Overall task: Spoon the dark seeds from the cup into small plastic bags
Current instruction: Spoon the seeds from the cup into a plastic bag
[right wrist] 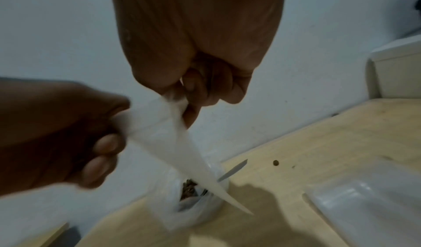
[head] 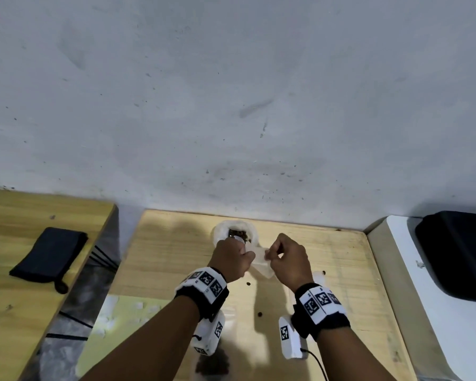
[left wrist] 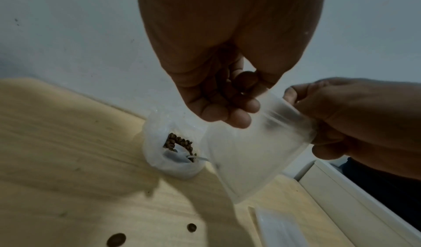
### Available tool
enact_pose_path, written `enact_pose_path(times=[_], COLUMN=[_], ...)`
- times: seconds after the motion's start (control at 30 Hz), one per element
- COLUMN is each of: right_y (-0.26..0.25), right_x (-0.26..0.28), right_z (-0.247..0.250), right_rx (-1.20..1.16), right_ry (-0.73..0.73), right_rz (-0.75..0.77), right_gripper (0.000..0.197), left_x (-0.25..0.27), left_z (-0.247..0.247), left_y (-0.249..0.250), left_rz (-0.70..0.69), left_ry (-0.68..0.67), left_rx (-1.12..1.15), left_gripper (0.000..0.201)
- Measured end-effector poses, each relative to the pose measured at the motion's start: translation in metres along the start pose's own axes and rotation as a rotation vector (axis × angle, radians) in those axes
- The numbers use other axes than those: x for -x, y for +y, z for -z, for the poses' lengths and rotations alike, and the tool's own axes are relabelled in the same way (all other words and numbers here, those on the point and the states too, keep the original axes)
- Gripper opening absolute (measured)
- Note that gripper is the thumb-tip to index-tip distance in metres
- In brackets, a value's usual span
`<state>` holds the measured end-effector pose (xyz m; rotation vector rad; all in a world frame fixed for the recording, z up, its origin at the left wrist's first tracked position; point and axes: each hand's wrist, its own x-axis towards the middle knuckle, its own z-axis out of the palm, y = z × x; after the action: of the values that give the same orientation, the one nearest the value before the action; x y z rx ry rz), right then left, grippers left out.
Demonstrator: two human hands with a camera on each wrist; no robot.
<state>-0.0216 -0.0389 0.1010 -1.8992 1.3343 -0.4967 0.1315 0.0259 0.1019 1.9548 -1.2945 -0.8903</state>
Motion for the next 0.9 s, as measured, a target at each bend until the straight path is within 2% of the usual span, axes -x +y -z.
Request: enact_pose_path(times=[0.1,0.17,0.2,0.3,0.37,0.5,0.7,0.77,0.9], right_y=[0.001,-0.001,-0.002,-0.003,-0.006,-0.006,0.002,0.002,0.002], right_x=[-0.007,-0.008,-0.009,-0.010,-0.011,-0.013,-0.023,-0.027,-0.033], right_z=[0.009,0.012,0.012,0.011,0.011,0.010,0.009,0.007,0.001], right_rx=[-0.033,-0.044,-0.055,-0.155,-0.247,-0.242,-0.108,-0.057,0.057], right_ry=[-0.095,-0.134,-0.130,-0.125,-0.171,-0.303,-0.504,-0.513,-0.401], right_rz=[-0.005,-0.008,-0.011,-0.029,-0.041,0.000,0.089,0.093,0.110], right_gripper=[0.026,0.032,0.032,0.029,0.028,0.036,0.026,0.025,0.039], left_x=[0.003,0.007,0.009,0.011,0.011,0.008,0.008,0.007,0.004], left_z=[-0.004,-0.007,-0.008,-0.010,-0.009,-0.010,-0.011,-0.011,-0.010], left_y=[-0.002,-0.003,-0.004,-0.010,-0.010,-0.011,-0.023,-0.024,-0.027], left_rz=[-0.055,-0.087,-0.089,-0.071,-0.087,-0.121,-0.232,-0.242,-0.214], left_ry=[0.020,0.066,0.082,0.039,0.012,0.022,-0.039,-0.068,-0.063], left_rx=[0.047,0.077,0.052,-0.133,-0.212,-0.269,-0.291,-0.291,-0.279], left_gripper=[0.039,0.031,0.042,0.114,0.134,0.126,0.124,0.125,0.125])
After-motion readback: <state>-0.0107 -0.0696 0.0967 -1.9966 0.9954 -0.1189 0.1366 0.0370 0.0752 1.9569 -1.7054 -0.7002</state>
